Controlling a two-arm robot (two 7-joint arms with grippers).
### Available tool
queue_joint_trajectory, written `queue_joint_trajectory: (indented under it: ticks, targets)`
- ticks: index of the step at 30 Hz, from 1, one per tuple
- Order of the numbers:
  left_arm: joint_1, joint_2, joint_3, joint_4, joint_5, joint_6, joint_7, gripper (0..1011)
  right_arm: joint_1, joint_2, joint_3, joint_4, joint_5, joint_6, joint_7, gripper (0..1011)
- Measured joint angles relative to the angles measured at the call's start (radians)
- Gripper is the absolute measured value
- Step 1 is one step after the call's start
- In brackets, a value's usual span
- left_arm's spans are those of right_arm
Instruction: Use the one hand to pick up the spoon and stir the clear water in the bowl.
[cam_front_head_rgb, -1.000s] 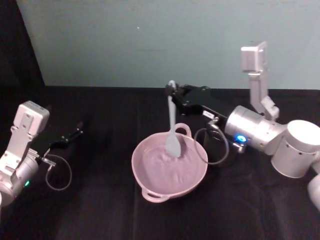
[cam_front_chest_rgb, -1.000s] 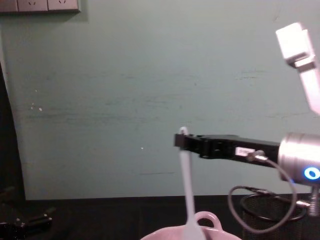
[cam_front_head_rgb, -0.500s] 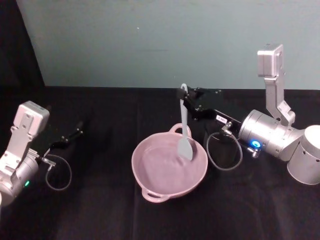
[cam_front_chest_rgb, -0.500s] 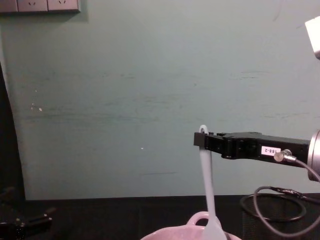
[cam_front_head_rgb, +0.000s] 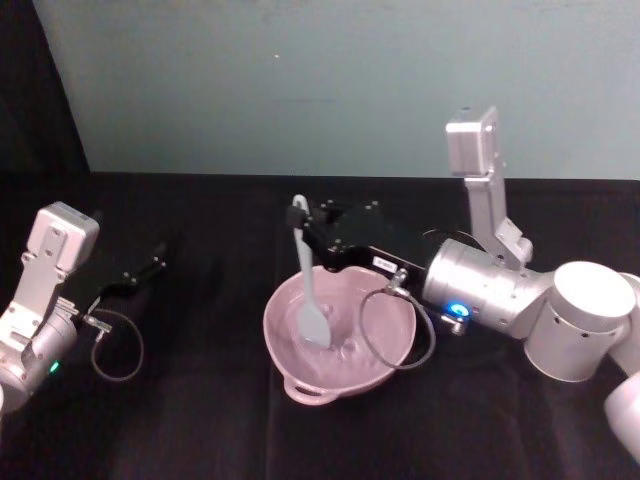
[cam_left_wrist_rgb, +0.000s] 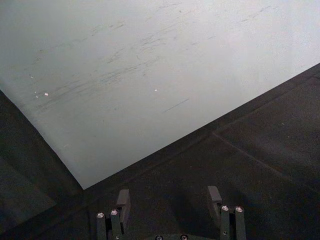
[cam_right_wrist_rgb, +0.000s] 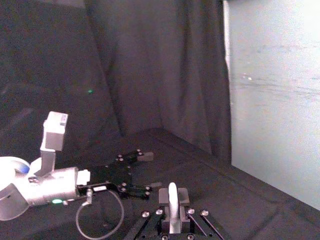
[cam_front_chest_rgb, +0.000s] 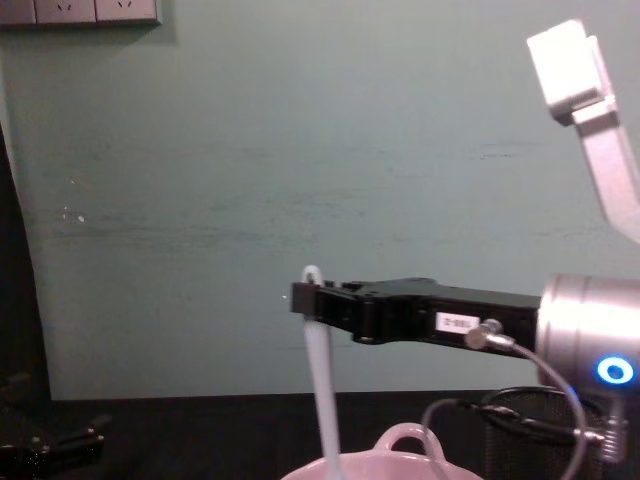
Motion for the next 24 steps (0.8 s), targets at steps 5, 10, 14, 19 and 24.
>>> queue_joint_trajectory:
  ticks: [5, 10, 14, 19, 24]
  targets:
    - [0.000, 0.000, 0.000, 0.000, 0.000, 0.000, 0.000, 1005, 0.027, -0.027, -0.017, 0.026, -0.002, 0.000, 0.006, 112]
    - [0.000, 0.000, 0.000, 0.000, 0.000, 0.000, 0.000, 1005, 0.058, -0.051, -0.023, 0.071, -0.007, -0.010, 0.007, 112]
    - [0.000, 0.000, 0.000, 0.000, 0.000, 0.000, 0.000, 1005, 0.085, -0.068, -0.014, 0.124, -0.009, -0.021, 0.005, 112]
    - [0.000, 0.000, 0.000, 0.000, 0.000, 0.000, 0.000, 1005, 0.095, -0.068, 0.009, 0.159, -0.008, -0.032, -0.007, 112]
    - [0.000, 0.000, 0.000, 0.000, 0.000, 0.000, 0.000, 1005, 0.083, -0.047, 0.042, 0.159, 0.000, -0.037, -0.020, 112]
